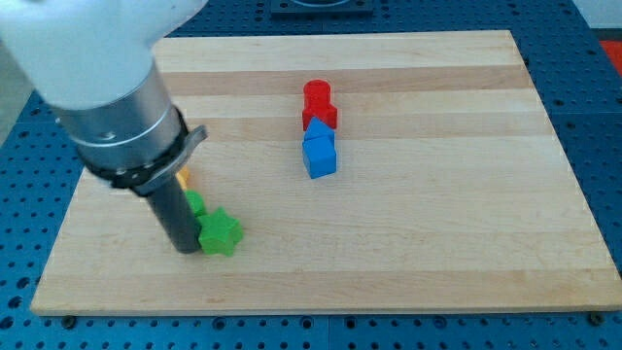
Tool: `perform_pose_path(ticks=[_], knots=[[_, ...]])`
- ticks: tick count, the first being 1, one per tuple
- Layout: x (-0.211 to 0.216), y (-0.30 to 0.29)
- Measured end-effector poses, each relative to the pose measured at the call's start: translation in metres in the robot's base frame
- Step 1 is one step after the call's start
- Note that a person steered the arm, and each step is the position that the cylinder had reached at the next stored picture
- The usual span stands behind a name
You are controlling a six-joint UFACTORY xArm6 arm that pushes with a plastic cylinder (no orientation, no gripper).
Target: Push the green star towards the blue cube
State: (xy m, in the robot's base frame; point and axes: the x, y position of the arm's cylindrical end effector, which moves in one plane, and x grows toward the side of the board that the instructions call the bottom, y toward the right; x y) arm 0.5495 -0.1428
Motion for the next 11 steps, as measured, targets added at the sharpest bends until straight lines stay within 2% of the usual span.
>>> perform_pose_path(ticks=[1,2,3,4,5,6,7,8,10,11], knots=[[-0.020,0.021],[-0.016,0.024],[0.025,0.024],[0.046,0.052],[0.026,0.078],[0.026,0.071],[0.053,0.037],[0.046,0.032],[-0.009,0.039],[-0.022,0.074]])
